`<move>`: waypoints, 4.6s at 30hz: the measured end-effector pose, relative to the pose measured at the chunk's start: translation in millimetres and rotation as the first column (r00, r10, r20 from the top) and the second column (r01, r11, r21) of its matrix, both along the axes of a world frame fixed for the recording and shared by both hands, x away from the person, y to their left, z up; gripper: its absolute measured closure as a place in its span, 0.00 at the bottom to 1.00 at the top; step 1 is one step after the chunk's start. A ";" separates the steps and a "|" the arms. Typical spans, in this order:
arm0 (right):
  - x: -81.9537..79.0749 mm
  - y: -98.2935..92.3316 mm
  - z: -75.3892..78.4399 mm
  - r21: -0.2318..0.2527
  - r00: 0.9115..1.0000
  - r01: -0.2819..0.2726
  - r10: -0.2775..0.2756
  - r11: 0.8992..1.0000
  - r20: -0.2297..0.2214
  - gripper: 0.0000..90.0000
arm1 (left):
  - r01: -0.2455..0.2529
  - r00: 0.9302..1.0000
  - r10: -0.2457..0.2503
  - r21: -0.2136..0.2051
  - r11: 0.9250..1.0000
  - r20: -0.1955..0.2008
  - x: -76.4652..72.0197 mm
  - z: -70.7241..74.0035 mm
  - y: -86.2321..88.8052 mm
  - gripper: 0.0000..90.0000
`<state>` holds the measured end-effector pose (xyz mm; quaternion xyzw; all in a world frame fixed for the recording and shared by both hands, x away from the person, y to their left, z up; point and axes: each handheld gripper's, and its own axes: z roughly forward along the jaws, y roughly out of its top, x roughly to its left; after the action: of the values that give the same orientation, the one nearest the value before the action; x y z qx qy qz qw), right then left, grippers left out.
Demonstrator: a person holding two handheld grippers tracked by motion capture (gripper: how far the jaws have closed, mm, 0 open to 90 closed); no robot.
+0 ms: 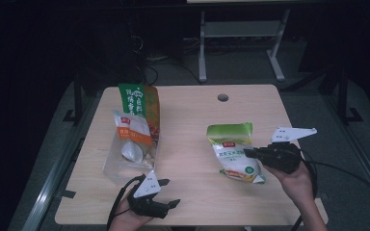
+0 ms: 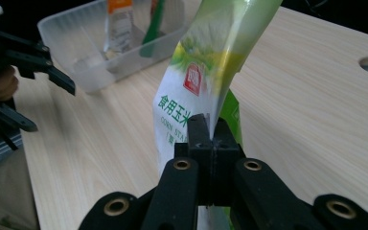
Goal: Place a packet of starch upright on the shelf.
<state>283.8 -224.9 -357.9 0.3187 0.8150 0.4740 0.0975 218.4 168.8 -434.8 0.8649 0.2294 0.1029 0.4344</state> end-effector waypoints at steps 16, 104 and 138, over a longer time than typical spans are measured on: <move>9.7 33.7 -16.2 0.001 0.996 -0.079 0.079 0.997 0.029 0.99 | 0.007 1.000 -0.007 -0.022 1.000 0.001 -0.2 1.8 -7.5 0.30; 7.3 50.7 -34.6 0.018 0.986 -0.164 0.165 0.986 -0.027 0.99 | 0.022 1.000 -0.022 -0.039 0.999 -0.005 33.3 19.9 -60.8 0.74; 32.5 104.9 31.5 0.049 0.970 -0.239 0.241 0.970 -0.033 0.99 | 0.089 0.996 -0.089 -0.016 0.996 0.020 -14.2 1.9 -30.7 0.54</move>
<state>316.4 -120.0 -326.4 0.2290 0.8385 0.4942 0.0161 204.2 138.1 -432.9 0.8696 0.1873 0.0901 0.4479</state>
